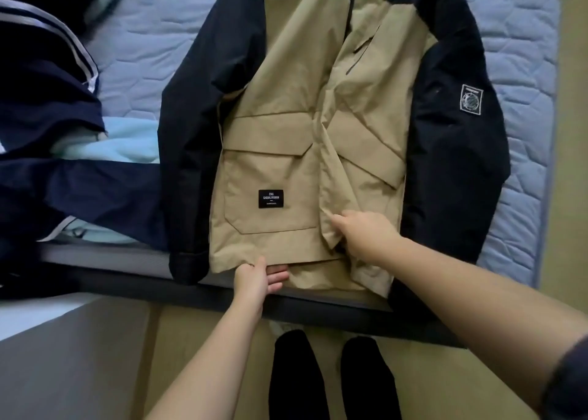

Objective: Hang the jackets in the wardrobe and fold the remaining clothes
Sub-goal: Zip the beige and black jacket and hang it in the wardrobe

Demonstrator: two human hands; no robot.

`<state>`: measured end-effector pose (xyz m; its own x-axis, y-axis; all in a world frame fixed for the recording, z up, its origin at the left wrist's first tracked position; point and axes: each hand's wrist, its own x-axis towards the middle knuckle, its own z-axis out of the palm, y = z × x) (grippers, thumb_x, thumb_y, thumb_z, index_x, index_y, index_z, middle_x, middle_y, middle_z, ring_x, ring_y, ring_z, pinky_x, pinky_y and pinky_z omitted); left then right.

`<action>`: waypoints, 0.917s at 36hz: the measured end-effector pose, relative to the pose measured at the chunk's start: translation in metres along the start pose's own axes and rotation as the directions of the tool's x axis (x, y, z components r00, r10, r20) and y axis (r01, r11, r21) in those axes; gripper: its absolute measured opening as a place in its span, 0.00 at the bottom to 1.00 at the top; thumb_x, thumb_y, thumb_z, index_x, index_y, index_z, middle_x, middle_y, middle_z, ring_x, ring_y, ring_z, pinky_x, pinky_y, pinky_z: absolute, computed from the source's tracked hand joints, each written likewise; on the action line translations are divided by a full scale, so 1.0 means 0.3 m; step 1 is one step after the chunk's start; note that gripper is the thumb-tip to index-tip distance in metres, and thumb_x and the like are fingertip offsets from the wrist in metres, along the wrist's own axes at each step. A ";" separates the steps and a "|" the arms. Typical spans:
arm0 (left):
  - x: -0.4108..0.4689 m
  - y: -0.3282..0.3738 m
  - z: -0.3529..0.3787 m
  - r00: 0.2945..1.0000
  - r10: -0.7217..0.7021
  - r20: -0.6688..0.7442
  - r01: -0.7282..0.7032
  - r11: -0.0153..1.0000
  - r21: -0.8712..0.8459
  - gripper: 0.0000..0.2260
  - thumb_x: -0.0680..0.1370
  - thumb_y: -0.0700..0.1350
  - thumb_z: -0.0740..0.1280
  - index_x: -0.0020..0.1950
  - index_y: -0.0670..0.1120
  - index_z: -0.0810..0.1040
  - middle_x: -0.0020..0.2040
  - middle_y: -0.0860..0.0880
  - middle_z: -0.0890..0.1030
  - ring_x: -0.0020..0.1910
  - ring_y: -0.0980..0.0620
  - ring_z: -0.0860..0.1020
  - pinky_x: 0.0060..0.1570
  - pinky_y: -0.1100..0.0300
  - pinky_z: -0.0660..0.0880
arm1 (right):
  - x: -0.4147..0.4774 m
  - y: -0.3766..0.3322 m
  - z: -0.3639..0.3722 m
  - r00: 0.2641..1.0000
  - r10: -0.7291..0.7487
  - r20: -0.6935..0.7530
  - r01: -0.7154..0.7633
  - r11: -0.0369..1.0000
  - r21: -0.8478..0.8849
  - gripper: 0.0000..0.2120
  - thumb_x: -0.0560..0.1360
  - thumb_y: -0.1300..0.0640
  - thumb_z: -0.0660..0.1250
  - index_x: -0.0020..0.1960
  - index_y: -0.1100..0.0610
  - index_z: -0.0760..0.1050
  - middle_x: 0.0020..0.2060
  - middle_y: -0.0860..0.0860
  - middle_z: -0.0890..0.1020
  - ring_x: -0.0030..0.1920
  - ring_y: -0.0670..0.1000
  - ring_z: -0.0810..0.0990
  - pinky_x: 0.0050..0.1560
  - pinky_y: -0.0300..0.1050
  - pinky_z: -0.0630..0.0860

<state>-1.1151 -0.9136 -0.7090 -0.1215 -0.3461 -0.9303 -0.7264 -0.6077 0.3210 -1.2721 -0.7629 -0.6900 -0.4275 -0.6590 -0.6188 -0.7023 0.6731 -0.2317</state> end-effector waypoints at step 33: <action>0.018 -0.054 0.368 0.976 -0.111 0.187 0.136 0.982 -0.131 0.17 0.75 0.44 0.71 0.60 0.37 0.75 0.47 0.45 0.82 0.37 0.52 0.84 0.38 0.61 0.81 | -0.077 0.185 0.161 0.956 0.292 0.006 -0.277 0.915 -0.295 0.28 0.76 0.41 0.57 0.69 0.57 0.61 0.67 0.59 0.70 0.65 0.60 0.70 0.68 0.63 0.57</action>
<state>-1.1786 -0.8268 -0.7388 -0.1645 -0.1373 -0.9768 -0.6409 -0.7378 0.2117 -1.2737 -0.6940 -0.7249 -0.6103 -0.4319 -0.6641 -0.6916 0.6993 0.1809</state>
